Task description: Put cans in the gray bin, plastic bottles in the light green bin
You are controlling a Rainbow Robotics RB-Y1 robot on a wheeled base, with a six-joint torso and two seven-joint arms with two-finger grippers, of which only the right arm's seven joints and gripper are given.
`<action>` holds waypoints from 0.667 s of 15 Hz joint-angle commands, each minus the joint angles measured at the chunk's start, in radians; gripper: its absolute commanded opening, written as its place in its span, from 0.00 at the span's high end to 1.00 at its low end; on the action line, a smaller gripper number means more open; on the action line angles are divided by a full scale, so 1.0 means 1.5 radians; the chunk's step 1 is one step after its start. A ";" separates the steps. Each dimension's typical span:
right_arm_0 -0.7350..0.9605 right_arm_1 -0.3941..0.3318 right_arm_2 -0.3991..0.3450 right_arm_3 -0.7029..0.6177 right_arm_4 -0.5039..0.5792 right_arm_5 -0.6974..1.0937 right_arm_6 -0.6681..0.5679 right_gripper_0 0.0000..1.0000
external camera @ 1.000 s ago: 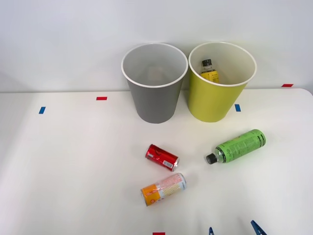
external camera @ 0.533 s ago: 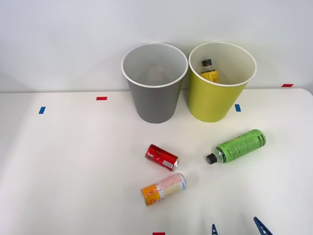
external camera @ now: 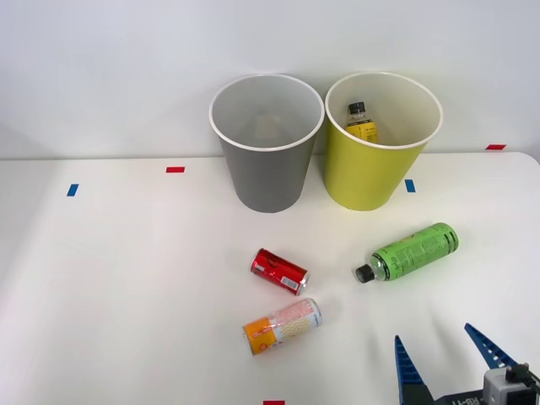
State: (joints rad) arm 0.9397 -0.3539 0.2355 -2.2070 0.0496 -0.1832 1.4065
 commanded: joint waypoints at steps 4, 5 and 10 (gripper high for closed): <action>-0.115 -0.123 -0.024 -0.105 -0.127 0.256 -0.020 0.00; -0.137 -0.138 -0.026 -0.133 -0.143 0.315 -0.024 0.00; -0.272 -0.260 -0.051 -0.176 -0.266 0.482 -0.039 0.00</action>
State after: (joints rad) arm 0.5758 -0.6903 0.1771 -2.4640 -0.2916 0.5084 1.3555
